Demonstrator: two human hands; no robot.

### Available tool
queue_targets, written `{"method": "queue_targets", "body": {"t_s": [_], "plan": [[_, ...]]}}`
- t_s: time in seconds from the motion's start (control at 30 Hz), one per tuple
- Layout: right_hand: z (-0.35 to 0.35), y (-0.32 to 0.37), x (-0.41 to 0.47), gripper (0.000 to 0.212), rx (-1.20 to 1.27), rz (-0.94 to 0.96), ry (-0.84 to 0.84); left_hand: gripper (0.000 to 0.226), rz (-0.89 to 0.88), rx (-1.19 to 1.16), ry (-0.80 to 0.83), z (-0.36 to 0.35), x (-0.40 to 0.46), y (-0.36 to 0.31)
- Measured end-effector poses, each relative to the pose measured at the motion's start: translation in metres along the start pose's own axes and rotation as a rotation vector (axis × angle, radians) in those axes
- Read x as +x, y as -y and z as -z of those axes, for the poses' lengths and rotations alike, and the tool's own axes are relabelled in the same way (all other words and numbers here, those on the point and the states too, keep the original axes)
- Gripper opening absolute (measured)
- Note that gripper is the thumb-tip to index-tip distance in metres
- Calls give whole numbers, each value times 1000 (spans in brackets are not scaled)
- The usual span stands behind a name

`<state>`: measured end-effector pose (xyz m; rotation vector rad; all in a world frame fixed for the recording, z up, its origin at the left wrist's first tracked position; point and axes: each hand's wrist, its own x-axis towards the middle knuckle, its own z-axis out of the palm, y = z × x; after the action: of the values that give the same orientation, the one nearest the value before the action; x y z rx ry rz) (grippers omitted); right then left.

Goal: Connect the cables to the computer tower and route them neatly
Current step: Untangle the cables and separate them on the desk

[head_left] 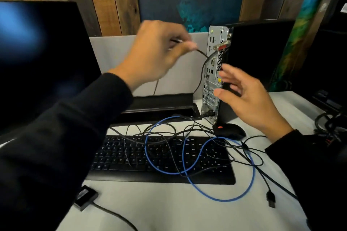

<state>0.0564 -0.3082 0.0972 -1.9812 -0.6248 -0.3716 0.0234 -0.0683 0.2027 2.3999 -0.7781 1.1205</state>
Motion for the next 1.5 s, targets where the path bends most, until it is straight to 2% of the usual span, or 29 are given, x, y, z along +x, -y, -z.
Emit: {"method": "queue_targets", "body": {"t_s": [0.03,0.07,0.17,0.27,0.37,0.47,0.57,0.67,0.77,0.8,0.87,0.9,0.97,1.0,1.03,1.1,1.17,1.23,1.3,1.33,1.4,1.5], "plan": [[0,9,0,77,94,42,20,29,-52,-12,29,-10,8,-13],[0,16,1,70,172,63,30,28,-97,-28,54,-19,14,-24],[4,23,3,11,416,35,-111,26,-217,-72,100,-36,28,-50],[23,10,4,35,724,-15,-231,34,-243,-9,196,-37,37,-47],[55,-7,6,43,782,36,-299,49,-124,109,241,-28,37,-10],[75,-30,3,55,689,4,-382,55,106,101,202,-8,30,31],[74,-62,2,64,525,-123,-484,52,319,19,155,10,21,56],[60,-80,2,65,304,-155,-535,48,380,-65,159,17,13,63],[50,-83,3,64,201,-200,-620,29,464,-347,54,20,11,59],[48,-86,2,64,125,-215,-646,26,467,-365,47,21,13,56],[47,-96,0,63,-82,-219,-626,24,418,-201,93,19,16,51],[46,-99,-1,59,-211,-213,-563,26,367,-88,115,16,18,47],[40,-92,1,36,-428,-254,-405,27,277,9,139,8,17,37],[36,-81,3,33,-510,-289,-337,26,240,0,168,1,16,30],[31,-67,5,44,-557,-270,-297,24,207,-14,217,-7,14,21],[19,-34,5,57,-519,-74,-257,20,159,-60,300,-26,9,2],[6,-1,0,57,-284,73,-172,18,118,-105,307,-38,5,-14],[-1,19,-4,48,4,25,-36,15,89,-130,279,-42,2,-23],[-4,27,-6,27,127,-11,0,17,100,-135,255,-39,-2,-25],[-2,28,-5,19,109,17,-27,19,121,-135,253,-36,-4,-23],[7,20,-1,18,17,60,-113,26,177,-151,267,-30,-11,-17],[28,-1,8,19,20,3,-290,33,288,-184,266,-15,-27,1]]}}
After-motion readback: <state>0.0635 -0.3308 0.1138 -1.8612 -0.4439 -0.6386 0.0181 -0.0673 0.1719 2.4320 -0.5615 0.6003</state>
